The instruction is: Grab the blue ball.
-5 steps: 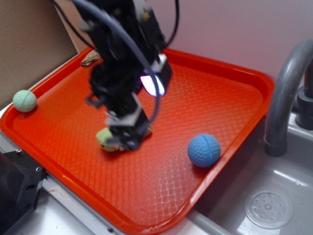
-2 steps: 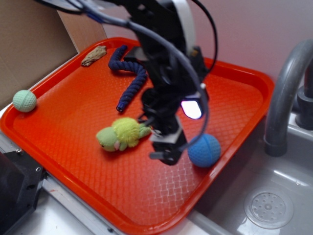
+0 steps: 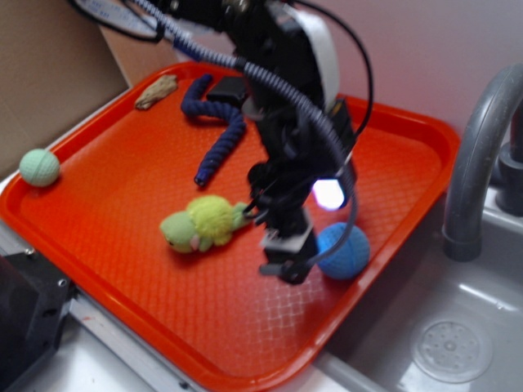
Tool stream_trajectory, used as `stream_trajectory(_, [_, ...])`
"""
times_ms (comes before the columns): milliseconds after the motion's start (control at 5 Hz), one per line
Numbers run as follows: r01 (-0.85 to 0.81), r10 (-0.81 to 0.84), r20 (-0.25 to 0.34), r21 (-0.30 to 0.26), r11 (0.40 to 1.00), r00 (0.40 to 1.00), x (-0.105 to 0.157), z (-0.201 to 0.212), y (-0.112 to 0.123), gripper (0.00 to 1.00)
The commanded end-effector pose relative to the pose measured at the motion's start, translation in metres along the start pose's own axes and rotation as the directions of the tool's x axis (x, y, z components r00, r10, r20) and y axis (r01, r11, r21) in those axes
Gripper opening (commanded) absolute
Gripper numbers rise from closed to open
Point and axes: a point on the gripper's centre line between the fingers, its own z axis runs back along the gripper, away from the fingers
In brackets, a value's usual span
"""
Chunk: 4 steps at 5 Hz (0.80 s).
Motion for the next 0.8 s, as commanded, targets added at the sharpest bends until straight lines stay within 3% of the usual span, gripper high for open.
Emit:
stream_trajectory(0, [0.161, -0.149, 0.183, -0.053, 0.986, 0.972, 0.012, -0.010, -0.037, 0.00])
stream_trajectory(400, [0.133, -0.128, 0.159, -0.017, 0.991, 0.979, 0.020, -0.008, -0.038, 0.00])
stream_trajectory(600, [0.040, -0.047, 0.142, 0.051, 0.998, 0.989, 0.007, 0.024, -0.042, 0.00])
